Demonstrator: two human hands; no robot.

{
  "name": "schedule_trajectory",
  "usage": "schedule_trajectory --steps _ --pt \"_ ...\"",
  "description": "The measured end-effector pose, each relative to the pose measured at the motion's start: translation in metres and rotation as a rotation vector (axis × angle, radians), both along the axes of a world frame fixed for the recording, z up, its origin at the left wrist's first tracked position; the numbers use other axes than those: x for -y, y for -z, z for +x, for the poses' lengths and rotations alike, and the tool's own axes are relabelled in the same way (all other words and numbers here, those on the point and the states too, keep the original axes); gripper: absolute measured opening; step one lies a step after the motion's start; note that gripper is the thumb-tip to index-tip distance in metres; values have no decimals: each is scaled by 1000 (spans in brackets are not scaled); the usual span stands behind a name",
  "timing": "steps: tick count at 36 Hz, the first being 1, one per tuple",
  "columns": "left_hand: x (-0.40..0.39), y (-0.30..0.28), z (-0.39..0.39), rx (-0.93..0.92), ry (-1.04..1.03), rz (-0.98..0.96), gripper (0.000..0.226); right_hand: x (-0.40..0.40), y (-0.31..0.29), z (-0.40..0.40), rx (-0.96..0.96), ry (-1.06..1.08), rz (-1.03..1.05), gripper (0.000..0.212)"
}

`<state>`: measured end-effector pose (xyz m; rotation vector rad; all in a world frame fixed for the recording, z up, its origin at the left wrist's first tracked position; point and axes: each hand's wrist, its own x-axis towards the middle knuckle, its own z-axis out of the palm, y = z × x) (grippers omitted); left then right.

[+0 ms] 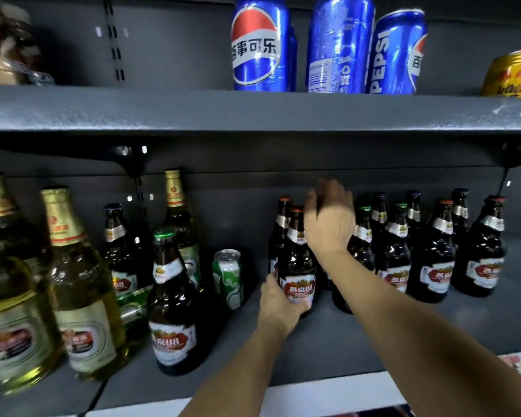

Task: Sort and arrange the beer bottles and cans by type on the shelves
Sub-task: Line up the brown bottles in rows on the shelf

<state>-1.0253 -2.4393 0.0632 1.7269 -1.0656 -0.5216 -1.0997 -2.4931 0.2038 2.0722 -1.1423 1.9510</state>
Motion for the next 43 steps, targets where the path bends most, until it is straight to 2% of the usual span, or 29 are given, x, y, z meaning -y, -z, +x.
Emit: schedule_trajectory --steps 3,7,11,13,15,18,23,27,29,33,36,38,40,43 --pt "-22 -3 -5 218 -62 2 72 -27 -2 13 -106 -69 -79 41" --pt "-59 -11 -7 487 -76 32 47 -78 3 42 -339 -384 244 43" --pt "-107 -18 -4 591 -73 81 27 -123 11 79 -463 -653 509 65" --pt "-128 -16 2 616 -69 88 17 -138 17 93 -516 -687 602 81" --pt "-147 -12 8 717 -54 105 8 -151 24 101 -529 -700 660 91" --pt "-164 -6 24 879 -53 0 8 -155 28 105 -527 -654 648 78" --pt "-174 -2 52 945 -151 -167 28 -149 20 97 -550 -576 673 64" --pt "-170 -11 52 1005 -232 -290 26 -132 19 82 -475 -501 700 49" --pt "-163 -11 49 976 -241 -310 25 -124 17 71 -446 -467 707 46" --pt "-142 -16 46 829 -287 -272 30 -108 19 52 -455 -431 721 51" --pt "-124 -27 47 698 -328 -227 13 -95 25 40 -414 -465 725 40" --pt "-110 -36 50 643 -338 -181 26 -90 28 35 -410 -481 708 35" --pt "-97 -46 56 655 -304 -176 47 -90 33 33 -465 -458 650 37" --pt "-82 -59 71 854 -228 -131 52 -88 41 35 -491 -369 578 55"
